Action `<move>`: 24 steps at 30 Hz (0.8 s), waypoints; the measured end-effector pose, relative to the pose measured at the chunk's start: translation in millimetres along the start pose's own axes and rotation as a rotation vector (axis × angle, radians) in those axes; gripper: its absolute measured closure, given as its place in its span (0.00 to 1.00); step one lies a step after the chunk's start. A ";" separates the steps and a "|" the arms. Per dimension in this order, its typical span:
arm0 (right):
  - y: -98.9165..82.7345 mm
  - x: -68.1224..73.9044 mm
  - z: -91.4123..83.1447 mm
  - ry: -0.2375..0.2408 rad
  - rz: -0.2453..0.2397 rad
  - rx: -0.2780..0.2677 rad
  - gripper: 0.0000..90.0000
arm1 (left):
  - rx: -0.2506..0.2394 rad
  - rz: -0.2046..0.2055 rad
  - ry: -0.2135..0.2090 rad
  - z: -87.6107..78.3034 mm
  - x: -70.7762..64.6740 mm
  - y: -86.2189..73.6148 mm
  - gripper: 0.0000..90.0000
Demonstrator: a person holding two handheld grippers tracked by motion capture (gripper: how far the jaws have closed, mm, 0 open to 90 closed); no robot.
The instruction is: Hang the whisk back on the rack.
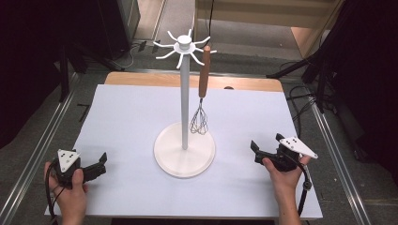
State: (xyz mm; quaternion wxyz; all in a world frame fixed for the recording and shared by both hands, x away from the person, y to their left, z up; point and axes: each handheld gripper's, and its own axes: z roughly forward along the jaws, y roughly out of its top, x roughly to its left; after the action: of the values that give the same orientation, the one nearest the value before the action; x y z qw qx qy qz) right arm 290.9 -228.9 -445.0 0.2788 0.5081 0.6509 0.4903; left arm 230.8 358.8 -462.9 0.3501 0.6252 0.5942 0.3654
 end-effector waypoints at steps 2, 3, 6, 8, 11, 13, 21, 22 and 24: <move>-1.4 -1.8 -0.9 -0.006 0.004 0.004 0.00 | -0.003 0.001 -0.001 0.1 0.0 -0.1 0.00; -2.7 -3.5 -1.9 -0.008 0.006 0.008 0.00 | -0.003 0.001 -0.001 0.2 -0.1 -0.1 0.00; -7.9 -10.2 -5.7 -0.024 0.006 0.017 0.00 | -0.003 0.001 -0.001 0.2 -0.1 -0.2 0.00; -10.1 -13.6 -7.6 -0.035 0.005 0.020 0.00 | -0.002 0.003 -0.003 0.1 -0.1 -0.1 0.00; -13.3 -18.3 -10.8 -0.044 0.012 0.023 0.00 | -0.001 0.004 -0.002 0.0 -0.2 -0.1 0.00; -15.7 -21.4 -12.5 -0.051 0.012 0.027 0.00 | -0.002 0.004 -0.002 0.1 -0.3 -0.1 0.00; -25.5 -32.7 -21.3 -0.081 0.019 0.044 0.00 | -0.003 0.004 -0.004 -0.2 -0.2 -0.1 0.00; -26.9 -34.0 -23.0 -0.082 0.026 0.049 0.00 | -0.001 0.006 -0.003 -0.3 -0.4 -0.1 0.00; -28.2 -35.8 -24.2 -0.087 0.025 0.050 0.00 | -0.002 0.007 -0.002 -0.2 -0.5 -0.1 0.00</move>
State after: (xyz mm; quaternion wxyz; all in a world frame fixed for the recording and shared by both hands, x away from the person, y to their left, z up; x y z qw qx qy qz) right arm 270.8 -271.0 -467.0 0.2879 0.5436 0.6439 0.4550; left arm 230.6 358.3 -462.9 0.3501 0.6272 0.5914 0.3665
